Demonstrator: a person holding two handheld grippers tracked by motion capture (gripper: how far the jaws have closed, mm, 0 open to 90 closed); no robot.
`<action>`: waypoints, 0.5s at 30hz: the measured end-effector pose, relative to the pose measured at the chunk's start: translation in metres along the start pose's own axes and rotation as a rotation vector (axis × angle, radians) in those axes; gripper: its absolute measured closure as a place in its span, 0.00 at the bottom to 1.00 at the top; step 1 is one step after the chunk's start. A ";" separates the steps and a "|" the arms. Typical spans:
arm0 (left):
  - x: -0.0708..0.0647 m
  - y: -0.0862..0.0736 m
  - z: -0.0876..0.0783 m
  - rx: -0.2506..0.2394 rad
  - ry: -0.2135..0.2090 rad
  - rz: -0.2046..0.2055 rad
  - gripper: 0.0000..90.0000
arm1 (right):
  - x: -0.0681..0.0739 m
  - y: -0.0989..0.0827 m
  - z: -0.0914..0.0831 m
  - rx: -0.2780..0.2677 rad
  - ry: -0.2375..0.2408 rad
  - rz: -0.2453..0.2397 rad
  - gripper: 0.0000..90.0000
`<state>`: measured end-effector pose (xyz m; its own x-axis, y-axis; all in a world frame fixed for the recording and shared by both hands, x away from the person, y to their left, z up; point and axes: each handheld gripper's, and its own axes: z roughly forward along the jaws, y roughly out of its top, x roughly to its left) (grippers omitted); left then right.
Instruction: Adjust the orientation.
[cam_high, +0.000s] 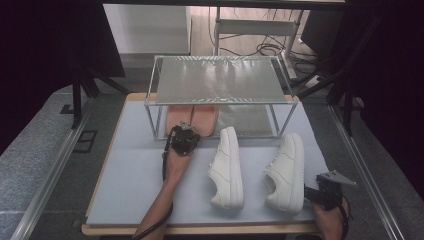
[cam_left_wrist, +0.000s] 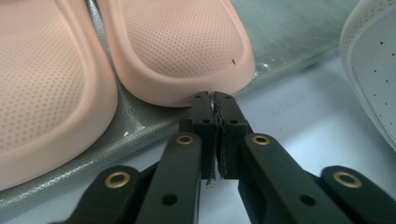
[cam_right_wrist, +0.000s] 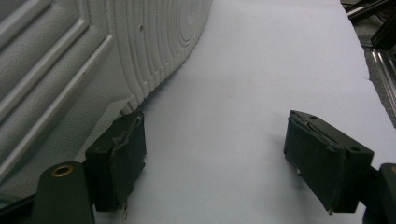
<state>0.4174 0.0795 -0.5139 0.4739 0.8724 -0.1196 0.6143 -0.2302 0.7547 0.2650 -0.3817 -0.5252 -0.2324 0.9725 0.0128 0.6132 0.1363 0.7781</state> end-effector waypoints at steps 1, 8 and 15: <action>0.001 0.000 -0.001 -0.004 -0.004 -0.005 0.96 | 0.000 0.000 0.000 0.000 0.000 0.000 0.23; 0.001 -0.002 -0.011 -0.012 -0.011 0.006 0.93 | 0.000 0.000 0.000 0.000 0.000 0.000 0.23; 0.004 -0.011 -0.021 -0.015 -0.005 -0.006 0.84 | 0.000 0.000 0.000 0.000 0.000 0.000 0.23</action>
<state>0.3989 0.0943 -0.5088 0.4735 0.8716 -0.1269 0.6076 -0.2189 0.7635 0.2650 -0.3817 -0.5252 -0.2322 0.9726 0.0131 0.6134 0.1360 0.7779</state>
